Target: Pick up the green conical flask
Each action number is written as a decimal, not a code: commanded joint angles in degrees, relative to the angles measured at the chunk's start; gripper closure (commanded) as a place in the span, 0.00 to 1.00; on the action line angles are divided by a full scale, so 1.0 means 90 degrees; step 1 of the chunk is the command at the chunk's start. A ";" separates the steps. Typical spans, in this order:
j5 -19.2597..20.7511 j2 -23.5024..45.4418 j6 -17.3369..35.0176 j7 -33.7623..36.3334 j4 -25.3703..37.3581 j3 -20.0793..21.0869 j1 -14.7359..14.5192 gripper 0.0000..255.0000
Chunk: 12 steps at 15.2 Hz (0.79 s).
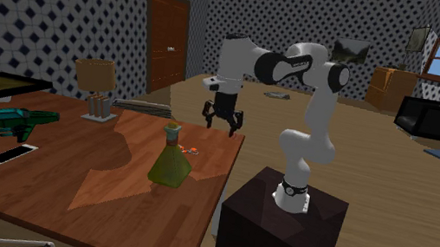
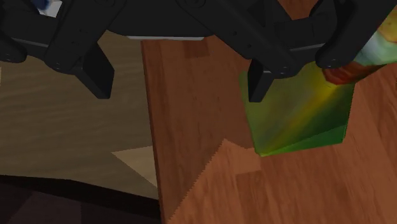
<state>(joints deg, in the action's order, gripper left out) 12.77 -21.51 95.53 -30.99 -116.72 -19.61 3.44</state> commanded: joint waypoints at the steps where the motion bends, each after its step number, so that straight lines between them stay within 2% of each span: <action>1: -0.0093 0.0374 0.0049 -0.0328 0.0381 -0.0224 0.0014 0.00; 7: -0.0716 0.1813 0.0005 -0.1464 0.1926 -0.0920 0.0156 0.00; 12: -0.1607 0.3287 -0.0341 -0.2464 0.3611 -0.1352 0.0582 0.00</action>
<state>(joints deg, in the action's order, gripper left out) 0.04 5.47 92.90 -51.15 -86.97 -31.05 7.74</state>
